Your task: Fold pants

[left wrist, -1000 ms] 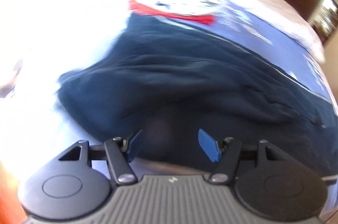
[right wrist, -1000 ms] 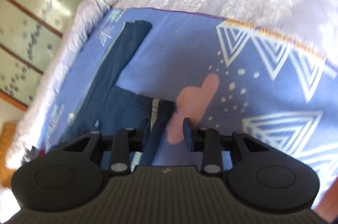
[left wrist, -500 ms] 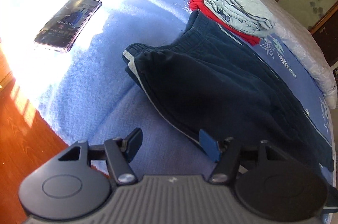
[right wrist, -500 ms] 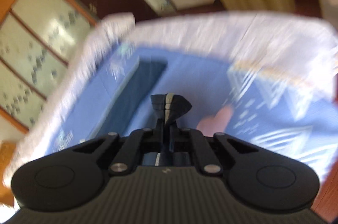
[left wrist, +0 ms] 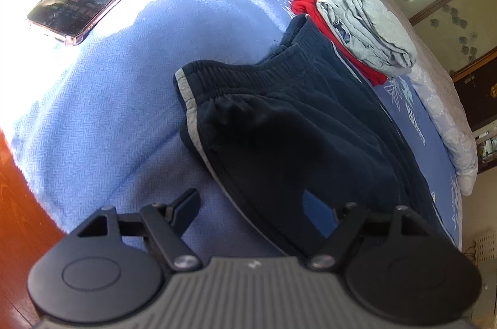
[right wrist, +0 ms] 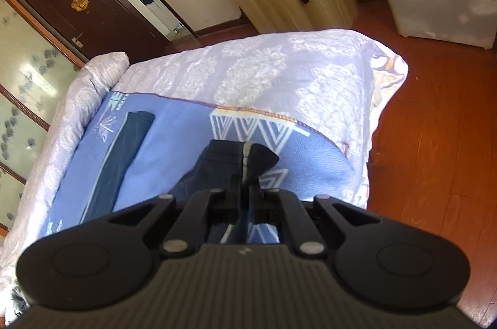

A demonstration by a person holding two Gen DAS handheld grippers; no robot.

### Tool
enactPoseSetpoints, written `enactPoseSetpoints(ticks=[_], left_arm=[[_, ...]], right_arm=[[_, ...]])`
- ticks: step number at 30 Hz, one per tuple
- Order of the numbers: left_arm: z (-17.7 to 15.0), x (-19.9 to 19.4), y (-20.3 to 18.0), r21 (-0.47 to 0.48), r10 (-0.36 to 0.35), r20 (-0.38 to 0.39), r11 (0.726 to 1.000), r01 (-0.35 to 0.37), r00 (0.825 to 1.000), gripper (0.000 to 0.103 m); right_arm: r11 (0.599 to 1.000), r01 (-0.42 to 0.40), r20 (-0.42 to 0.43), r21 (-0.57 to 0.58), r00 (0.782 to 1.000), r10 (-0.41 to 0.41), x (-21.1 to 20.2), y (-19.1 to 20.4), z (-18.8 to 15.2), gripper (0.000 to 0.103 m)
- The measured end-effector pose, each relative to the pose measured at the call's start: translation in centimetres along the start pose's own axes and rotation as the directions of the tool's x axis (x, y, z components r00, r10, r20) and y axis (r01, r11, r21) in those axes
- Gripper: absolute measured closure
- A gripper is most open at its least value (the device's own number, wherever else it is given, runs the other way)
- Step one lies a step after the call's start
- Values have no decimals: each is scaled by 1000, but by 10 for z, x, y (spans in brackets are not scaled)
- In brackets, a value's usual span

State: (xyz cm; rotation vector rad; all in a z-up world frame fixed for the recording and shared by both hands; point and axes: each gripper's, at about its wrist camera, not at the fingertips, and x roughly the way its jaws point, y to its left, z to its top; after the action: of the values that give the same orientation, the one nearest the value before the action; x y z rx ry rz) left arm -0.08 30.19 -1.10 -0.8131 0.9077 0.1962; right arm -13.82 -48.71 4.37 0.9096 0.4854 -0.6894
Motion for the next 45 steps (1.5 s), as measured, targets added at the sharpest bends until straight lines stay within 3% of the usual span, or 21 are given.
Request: enactPoseSetpoints(ticks=[3, 5, 6, 7, 10, 13, 18, 20, 24, 28, 31, 34, 38, 41, 45], left_arm=[[5, 4, -4, -6, -7, 27, 1000, 7, 1000, 30], [7, 12, -8, -13, 6, 23, 1000, -6, 1000, 59], [9, 16, -10, -19, 27, 20, 999, -27, 999, 88], [10, 19, -10, -40, 39, 5, 998, -38, 999, 94], [16, 6, -13, -68, 23, 15, 997, -22, 1000, 94], [22, -31, -18, -80, -57, 18, 995, 59, 998, 94], [17, -77, -17, -14, -44, 32, 999, 44, 999, 94], [9, -68, -9, -11, -13, 5, 1000, 13, 1000, 94], [-11, -24, 19, -60, 96, -87, 993, -101, 992, 93], [-15, -27, 27, -106, 64, -84, 992, -72, 994, 93], [-1, -45, 25, -173, -33, -79, 985, 19, 996, 94], [20, -61, 9, -208, -123, -46, 972, 111, 991, 94], [56, -58, -33, -174, -161, -2, 972, 158, 987, 94], [88, -36, -68, -174, -157, 14, 972, 157, 987, 94], [129, 15, -106, -219, -115, 1, 969, 113, 993, 94]], right_arm=[[1000, -2, -7, 16, 1000, 2, 2, -1, 2, 96], [1000, -3, -8, 15, 1000, 3, 1, -2, 2, 96], [1000, -3, -7, 14, 1000, 3, 3, 2, 3, 96], [1000, -4, -5, 13, 1000, 4, 2, 3, 3, 96], [1000, -17, 12, 12, 1000, 17, -5, 8, 6, 96], [999, -34, 57, -23, 998, 35, -25, 18, 11, 97], [996, -59, 148, -67, 987, 69, -61, 21, 20, 97], [996, -58, 139, -67, 988, 66, -62, 13, 18, 97], [1000, 17, 70, -24, 997, -15, -39, -14, 4, 97], [996, 90, 1, 29, 996, -90, -26, -39, -6, 97], [995, 41, -2, 93, 999, -42, -34, -44, 0, 97], [994, -44, 31, 96, 999, 41, -47, -19, 11, 97], [988, -147, 63, 45, 988, 144, -45, 39, 36, 97], [985, -170, 75, -6, 983, 170, -26, 91, 55, 97], [989, -150, 63, -15, 987, 151, 31, 149, 73, 97]])
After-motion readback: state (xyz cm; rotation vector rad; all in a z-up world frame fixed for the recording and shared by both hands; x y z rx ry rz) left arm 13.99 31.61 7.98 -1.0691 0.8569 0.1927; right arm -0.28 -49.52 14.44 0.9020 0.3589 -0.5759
